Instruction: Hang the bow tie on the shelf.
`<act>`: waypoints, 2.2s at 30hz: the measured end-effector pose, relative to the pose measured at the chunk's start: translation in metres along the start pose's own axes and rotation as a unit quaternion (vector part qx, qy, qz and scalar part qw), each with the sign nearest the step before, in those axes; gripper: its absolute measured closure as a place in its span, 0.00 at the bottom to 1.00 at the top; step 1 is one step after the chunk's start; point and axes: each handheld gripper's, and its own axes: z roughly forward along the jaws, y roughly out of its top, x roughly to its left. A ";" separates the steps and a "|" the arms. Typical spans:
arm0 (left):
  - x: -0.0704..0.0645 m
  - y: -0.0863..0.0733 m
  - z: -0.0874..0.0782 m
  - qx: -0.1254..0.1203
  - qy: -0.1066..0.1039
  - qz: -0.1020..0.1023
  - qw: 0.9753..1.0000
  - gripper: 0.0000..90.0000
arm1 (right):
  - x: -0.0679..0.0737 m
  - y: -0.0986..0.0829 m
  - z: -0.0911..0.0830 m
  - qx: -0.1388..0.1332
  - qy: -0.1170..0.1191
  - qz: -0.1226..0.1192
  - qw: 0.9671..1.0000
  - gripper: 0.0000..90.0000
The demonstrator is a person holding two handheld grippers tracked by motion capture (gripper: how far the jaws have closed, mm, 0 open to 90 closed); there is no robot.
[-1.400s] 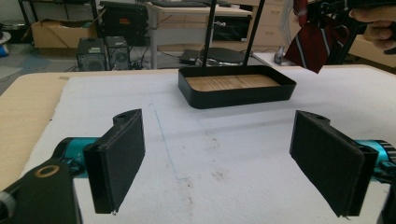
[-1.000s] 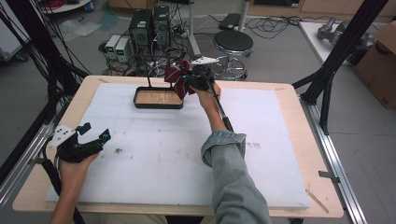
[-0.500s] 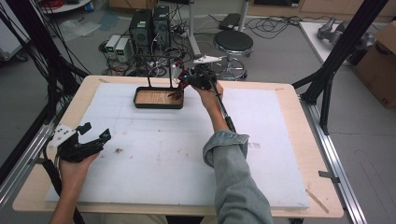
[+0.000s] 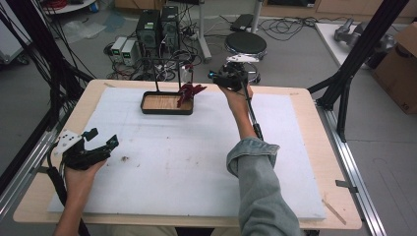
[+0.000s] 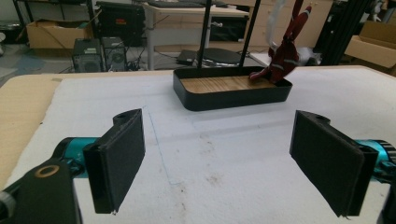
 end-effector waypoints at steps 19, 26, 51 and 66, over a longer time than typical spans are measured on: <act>-0.003 -0.001 0.006 0.003 -0.007 0.007 1.000 0.20 | -0.044 0.002 -0.092 -0.058 -0.044 0.031 0.997 0.20; -0.003 0.000 0.006 0.002 -0.008 0.007 1.000 0.20 | -0.056 -0.002 -0.133 -0.073 -0.055 0.035 0.995 0.18; -0.003 -0.002 0.004 0.007 0.001 0.014 1.000 0.20 | -0.071 -0.054 -0.223 -0.095 -0.079 0.054 0.991 0.14; -0.006 -0.002 0.005 0.011 -0.001 0.017 1.000 0.20 | -0.064 -0.103 -0.271 -0.125 -0.095 0.064 0.986 0.14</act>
